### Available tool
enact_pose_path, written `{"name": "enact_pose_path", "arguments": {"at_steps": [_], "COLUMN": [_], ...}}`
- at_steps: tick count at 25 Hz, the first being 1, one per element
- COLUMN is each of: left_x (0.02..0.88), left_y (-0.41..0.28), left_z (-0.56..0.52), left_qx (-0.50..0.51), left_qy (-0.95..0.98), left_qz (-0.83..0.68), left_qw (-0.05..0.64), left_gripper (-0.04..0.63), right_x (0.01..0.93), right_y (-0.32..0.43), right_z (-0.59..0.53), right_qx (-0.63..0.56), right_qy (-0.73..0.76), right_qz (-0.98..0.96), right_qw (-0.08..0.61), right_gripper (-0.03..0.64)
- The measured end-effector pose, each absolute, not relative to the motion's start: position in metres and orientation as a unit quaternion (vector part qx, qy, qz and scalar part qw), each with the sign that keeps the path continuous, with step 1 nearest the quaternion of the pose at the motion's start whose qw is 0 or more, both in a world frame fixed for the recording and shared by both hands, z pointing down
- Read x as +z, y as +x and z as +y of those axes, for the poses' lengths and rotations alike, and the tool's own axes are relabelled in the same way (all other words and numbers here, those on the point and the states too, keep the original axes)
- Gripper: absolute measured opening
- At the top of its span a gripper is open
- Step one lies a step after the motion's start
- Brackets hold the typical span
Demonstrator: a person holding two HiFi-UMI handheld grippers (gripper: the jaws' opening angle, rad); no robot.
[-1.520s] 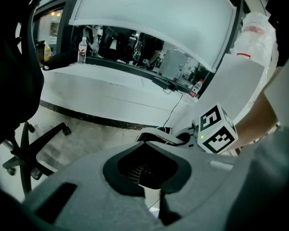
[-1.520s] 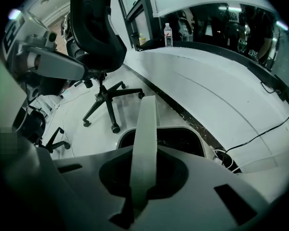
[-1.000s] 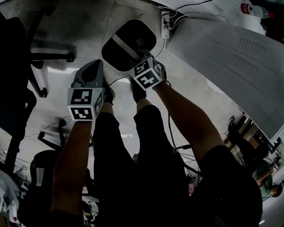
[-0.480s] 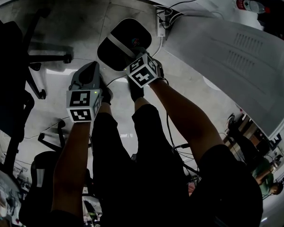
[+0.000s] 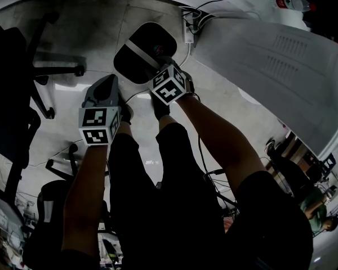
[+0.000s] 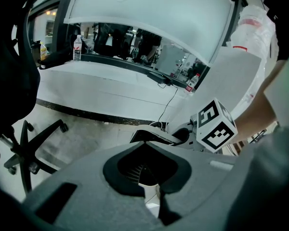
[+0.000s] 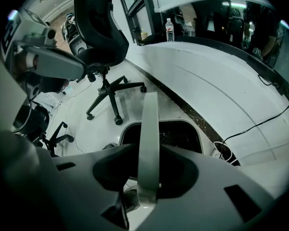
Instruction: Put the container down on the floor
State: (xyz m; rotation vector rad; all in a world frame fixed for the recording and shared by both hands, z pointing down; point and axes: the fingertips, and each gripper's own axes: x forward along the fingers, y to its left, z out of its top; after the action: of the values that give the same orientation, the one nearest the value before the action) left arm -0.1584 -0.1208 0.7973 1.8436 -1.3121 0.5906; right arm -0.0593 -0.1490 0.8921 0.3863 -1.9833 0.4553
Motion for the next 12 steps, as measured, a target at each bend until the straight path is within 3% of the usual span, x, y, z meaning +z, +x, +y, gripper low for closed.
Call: {"name": "enact_pose_path", "arguments": {"at_steps": [12], "left_x": [0.773], "left_y": [-0.156], "left_z": [-0.119], "left_qx": [0.234], "left_qy": [0.731], "left_qz": [-0.515], "left_qw": [0.382], "left_gripper": [0.008], "right_x": [0.876], "right_y": [-0.042], "right_z": [-0.151], "right_qx": [0.194], "right_qy": [0.187], "right_qz": [-0.814], "right_qw": [0.515], "right_gripper": [0.12]}}
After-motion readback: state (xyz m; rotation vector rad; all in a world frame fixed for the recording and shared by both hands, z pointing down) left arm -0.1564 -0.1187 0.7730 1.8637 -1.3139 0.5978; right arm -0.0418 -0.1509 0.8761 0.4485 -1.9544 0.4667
